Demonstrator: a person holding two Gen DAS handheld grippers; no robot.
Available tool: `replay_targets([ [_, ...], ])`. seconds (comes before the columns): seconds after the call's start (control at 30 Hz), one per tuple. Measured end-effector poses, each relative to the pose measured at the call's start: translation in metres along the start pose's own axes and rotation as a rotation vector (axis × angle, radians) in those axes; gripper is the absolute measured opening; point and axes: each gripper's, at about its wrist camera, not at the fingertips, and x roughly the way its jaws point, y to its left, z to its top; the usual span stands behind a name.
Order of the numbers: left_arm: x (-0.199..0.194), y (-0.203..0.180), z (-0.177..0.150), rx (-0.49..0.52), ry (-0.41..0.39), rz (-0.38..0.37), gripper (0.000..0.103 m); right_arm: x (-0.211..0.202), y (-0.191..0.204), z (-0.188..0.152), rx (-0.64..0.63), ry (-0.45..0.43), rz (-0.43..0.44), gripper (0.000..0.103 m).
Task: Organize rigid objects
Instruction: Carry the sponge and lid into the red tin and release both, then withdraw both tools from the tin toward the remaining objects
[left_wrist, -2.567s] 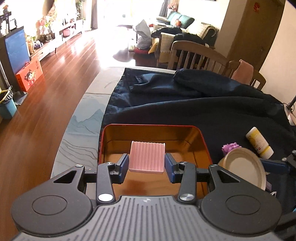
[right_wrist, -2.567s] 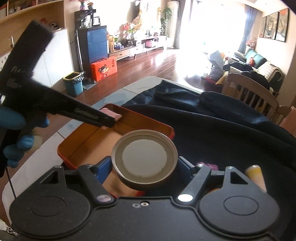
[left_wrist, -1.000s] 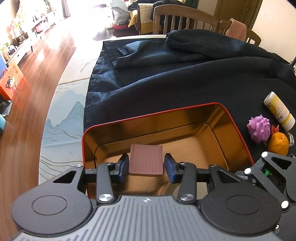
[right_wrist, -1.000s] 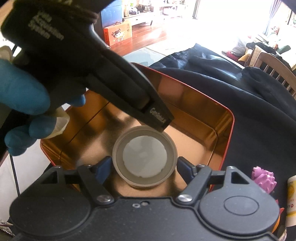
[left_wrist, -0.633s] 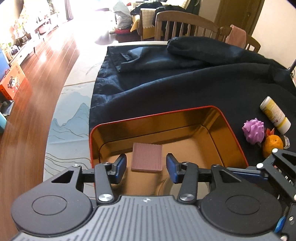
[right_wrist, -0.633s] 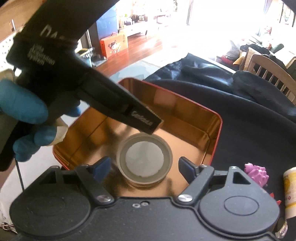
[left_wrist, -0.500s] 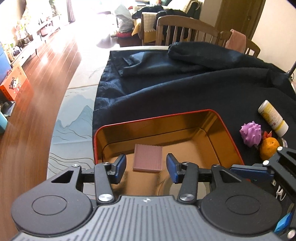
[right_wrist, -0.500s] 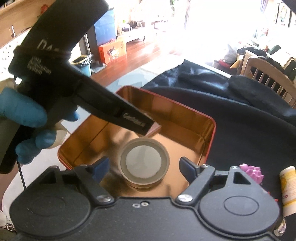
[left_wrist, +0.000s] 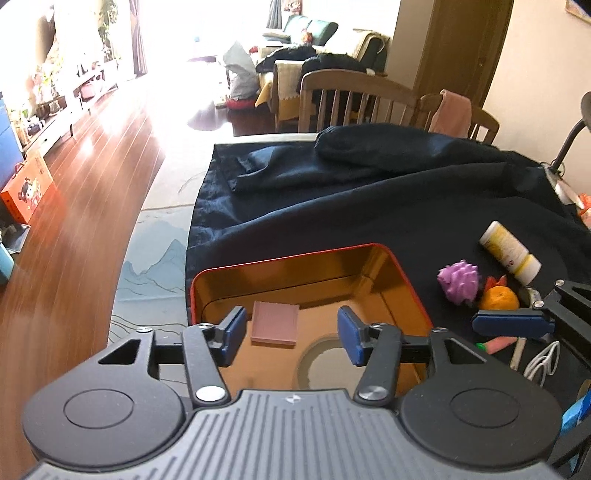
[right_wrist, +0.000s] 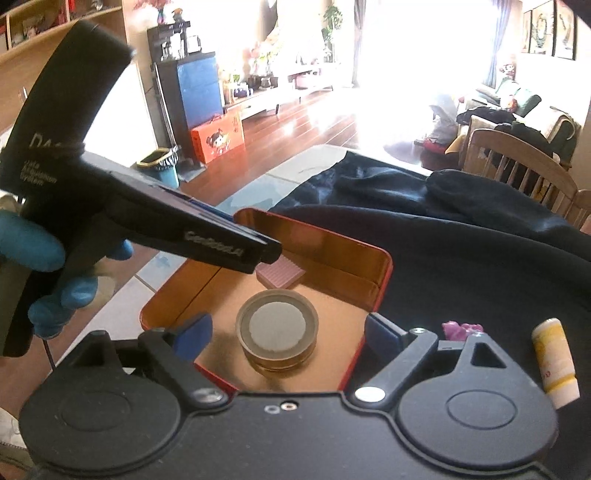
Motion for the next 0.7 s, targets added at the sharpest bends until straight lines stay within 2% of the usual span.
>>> replay_targets([
  [0.3,-0.032,-0.015,-0.004,0.016,-0.07,-0.02,0.061,-0.042,-0.018,-0.008,0.059,-0.094,-0.005,0.096],
  [0.57,-0.058,-0.034,-0.01,0.021,-0.131,-0.027,0.066,-0.079,-0.043,-0.023,0.11,-0.175,-0.053,0.102],
  [0.63,-0.063,-0.04,-0.012,0.025,-0.15,-0.021,0.07,-0.087,-0.052,-0.029,0.127,-0.194,-0.064,0.103],
  [0.7,-0.068,-0.046,-0.014,0.025,-0.169,-0.018,0.079,-0.095,-0.062,-0.036,0.146,-0.209,-0.074,0.103],
])
